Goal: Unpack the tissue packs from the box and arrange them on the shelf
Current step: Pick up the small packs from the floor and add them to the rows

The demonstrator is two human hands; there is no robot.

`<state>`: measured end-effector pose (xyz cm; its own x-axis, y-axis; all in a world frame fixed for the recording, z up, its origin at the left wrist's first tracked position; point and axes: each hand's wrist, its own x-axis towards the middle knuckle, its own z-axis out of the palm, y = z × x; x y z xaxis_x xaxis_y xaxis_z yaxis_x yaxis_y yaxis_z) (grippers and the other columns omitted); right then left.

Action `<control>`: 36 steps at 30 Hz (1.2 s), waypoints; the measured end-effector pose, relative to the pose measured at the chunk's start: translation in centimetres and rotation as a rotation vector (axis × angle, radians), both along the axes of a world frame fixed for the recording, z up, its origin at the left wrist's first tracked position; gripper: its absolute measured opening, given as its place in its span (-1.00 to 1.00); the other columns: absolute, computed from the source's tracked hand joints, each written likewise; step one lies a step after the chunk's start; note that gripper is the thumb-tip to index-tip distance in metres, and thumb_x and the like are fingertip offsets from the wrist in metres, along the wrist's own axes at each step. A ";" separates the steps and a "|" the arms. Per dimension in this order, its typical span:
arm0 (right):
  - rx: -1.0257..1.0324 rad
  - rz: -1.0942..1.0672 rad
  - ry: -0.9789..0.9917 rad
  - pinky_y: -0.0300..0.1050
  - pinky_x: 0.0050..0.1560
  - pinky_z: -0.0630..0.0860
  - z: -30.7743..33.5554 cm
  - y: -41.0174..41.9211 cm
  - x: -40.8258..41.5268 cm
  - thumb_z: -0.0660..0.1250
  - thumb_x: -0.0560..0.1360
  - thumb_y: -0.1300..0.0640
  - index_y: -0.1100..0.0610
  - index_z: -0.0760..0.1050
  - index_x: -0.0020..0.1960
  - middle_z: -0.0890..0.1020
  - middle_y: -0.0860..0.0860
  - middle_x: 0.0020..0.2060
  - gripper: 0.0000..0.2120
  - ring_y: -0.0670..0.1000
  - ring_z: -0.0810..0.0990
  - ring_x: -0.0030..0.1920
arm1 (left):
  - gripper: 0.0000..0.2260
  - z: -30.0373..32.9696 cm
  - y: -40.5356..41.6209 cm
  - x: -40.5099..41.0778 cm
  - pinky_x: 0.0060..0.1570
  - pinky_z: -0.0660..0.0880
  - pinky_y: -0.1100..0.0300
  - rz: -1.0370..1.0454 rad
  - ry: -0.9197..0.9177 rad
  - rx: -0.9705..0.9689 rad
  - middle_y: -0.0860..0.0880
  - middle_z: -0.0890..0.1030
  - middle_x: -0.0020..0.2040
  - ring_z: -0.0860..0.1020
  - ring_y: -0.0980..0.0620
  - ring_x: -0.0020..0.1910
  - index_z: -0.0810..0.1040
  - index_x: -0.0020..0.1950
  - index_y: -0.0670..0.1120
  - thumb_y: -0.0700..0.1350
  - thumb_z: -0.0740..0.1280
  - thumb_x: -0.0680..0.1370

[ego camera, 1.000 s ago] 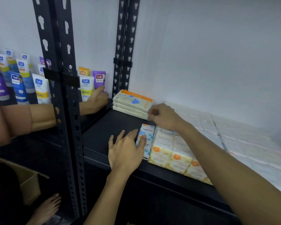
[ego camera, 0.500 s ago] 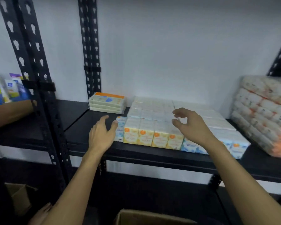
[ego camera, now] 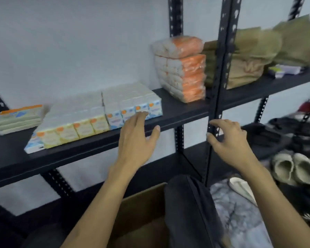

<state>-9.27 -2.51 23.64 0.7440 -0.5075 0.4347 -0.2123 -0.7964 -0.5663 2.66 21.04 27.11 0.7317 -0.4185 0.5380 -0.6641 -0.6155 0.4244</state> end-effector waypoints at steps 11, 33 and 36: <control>0.340 -0.391 0.176 0.15 0.21 0.38 -18.2 -8.8 -19.1 0.36 0.57 0.05 0.11 0.52 0.34 0.55 0.09 0.21 -0.64 0.21 0.43 0.26 | -0.50 -14.2 -22.3 -15.3 0.40 0.28 0.03 -0.605 0.160 0.464 -0.01 0.40 0.50 0.33 -0.06 0.46 0.33 0.54 -0.05 0.14 0.23 0.66; 1.083 -0.997 0.509 0.19 0.12 0.44 -54.2 -0.9 -35.8 0.45 0.52 0.02 0.24 0.31 0.49 0.42 0.39 0.26 -0.35 0.39 0.42 0.25 | -0.45 -41.9 -27.1 -29.5 0.25 0.48 -0.08 -0.874 0.604 1.298 -0.16 0.43 0.44 0.44 -0.18 0.37 0.28 0.54 -0.09 0.11 0.31 0.63; 1.130 -1.006 0.553 0.22 0.18 0.42 -56.1 -1.1 -34.6 0.45 0.52 -0.02 0.17 0.25 0.52 0.30 0.33 0.37 -0.31 0.36 0.32 0.34 | -0.46 -43.8 -26.8 -29.9 0.27 0.46 -0.07 -0.844 0.659 1.343 -0.14 0.42 0.44 0.43 -0.17 0.38 0.28 0.54 -0.09 0.11 0.29 0.64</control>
<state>-43.90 -3.58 -32.41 -0.1417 -0.7219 -0.6774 -0.7327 0.5366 -0.4186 -27.28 -5.77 -16.69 0.0253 -0.6459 -0.7630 -0.9051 -0.3388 0.2568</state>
